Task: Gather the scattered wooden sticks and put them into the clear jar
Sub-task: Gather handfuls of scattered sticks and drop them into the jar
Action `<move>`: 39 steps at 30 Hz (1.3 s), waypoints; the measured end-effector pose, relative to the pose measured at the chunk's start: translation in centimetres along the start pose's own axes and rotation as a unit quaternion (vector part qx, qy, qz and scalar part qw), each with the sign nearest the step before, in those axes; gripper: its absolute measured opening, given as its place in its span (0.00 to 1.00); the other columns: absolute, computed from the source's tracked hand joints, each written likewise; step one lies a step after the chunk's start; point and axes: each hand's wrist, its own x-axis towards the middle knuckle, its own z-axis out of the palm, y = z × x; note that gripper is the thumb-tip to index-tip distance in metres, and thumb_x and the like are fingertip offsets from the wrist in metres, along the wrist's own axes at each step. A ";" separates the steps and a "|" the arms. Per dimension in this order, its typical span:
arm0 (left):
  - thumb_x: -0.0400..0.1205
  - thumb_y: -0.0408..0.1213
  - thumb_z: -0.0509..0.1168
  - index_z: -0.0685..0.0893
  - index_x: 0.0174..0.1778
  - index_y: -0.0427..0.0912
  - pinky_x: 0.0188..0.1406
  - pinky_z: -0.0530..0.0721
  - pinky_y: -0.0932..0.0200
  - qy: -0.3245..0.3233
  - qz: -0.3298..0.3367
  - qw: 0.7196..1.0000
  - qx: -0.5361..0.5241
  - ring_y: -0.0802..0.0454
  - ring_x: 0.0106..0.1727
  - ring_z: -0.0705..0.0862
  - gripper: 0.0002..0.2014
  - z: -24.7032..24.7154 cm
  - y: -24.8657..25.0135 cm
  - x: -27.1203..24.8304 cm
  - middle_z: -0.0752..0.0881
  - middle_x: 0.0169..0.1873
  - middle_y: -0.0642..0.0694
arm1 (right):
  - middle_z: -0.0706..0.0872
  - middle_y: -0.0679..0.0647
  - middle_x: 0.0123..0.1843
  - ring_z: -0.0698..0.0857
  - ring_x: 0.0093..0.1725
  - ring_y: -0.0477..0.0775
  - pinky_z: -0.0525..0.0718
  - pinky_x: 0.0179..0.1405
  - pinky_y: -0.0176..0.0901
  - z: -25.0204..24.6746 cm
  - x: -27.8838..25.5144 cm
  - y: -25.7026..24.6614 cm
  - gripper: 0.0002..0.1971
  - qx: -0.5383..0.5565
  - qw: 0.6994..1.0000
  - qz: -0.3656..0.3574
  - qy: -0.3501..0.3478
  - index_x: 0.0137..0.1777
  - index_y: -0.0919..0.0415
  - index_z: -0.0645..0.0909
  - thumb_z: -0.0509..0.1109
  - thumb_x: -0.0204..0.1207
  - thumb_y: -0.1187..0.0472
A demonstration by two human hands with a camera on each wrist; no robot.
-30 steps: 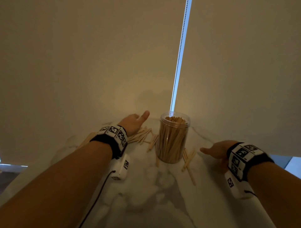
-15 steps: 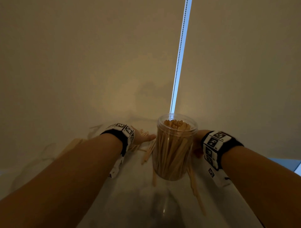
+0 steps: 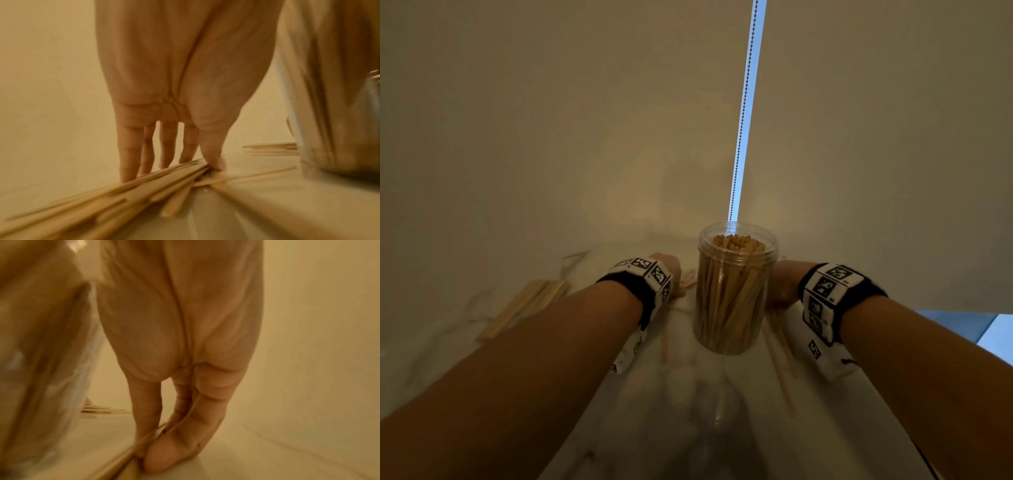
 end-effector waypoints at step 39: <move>0.78 0.40 0.76 0.85 0.70 0.46 0.66 0.82 0.54 0.007 0.070 0.991 -0.115 0.46 0.65 0.84 0.23 2.1 -0.5 -21.6 0.86 0.66 0.45 | 0.88 0.60 0.51 0.86 0.45 0.57 0.83 0.52 0.48 7.1 -22.0 -6.8 0.16 -0.041 0.997 -0.064 0.015 0.49 0.65 0.86 0.65 0.84 0.52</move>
